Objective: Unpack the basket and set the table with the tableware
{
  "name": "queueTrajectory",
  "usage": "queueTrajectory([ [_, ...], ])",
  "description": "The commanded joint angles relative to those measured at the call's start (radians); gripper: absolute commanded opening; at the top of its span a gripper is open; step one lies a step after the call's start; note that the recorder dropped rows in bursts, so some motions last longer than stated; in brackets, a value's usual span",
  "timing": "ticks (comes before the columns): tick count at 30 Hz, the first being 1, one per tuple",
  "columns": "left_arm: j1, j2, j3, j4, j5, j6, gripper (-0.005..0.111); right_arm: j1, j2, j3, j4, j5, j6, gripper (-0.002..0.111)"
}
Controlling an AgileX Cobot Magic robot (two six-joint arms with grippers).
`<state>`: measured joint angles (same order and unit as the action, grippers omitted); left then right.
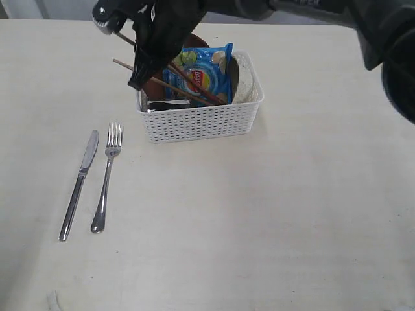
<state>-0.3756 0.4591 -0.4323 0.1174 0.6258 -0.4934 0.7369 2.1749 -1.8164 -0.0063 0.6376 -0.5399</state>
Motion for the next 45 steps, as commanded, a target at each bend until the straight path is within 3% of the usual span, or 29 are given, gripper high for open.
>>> queueTrajectory([
  [1, -0.007, -0.006, 0.006, -0.005, -0.008, 0.005, 0.000, 0.000, -0.073, 0.003, 0.006, 0.012, 0.007, 0.000],
  [7, -0.007, -0.006, 0.006, -0.005, -0.008, 0.012, 0.000, -0.002, -0.129, 0.003, -0.055, 0.055, 0.055, -0.001],
  [12, -0.007, -0.006, 0.006, -0.005, -0.008, 0.015, 0.000, -0.005, -0.194, 0.003, -0.322, 0.123, 0.287, -0.001],
  [15, -0.007, -0.006, 0.006, -0.005, -0.005, 0.015, 0.000, -0.040, -0.234, 0.003, -0.361, 0.188, 0.378, -0.001],
  [25, -0.007, -0.006, 0.006, -0.014, -0.005, 0.022, 0.000, -0.380, -0.275, 0.005, -0.102, 0.425, 0.450, -0.001],
  [30, -0.007, -0.006, 0.006, -0.014, -0.005, 0.022, 0.000, -0.529, -0.273, 0.089, 0.030, 0.440, 0.453, -0.001],
  [40, -0.007, -0.006, 0.006, -0.014, -0.005, 0.022, 0.000, -0.742, -0.271, 0.463, -0.061, 0.224, 0.549, -0.001],
  [45, -0.007, -0.006, 0.006, -0.013, -0.005, 0.024, 0.000, -0.827, -0.231, 0.544, -0.113, 0.182, 0.587, -0.001],
])
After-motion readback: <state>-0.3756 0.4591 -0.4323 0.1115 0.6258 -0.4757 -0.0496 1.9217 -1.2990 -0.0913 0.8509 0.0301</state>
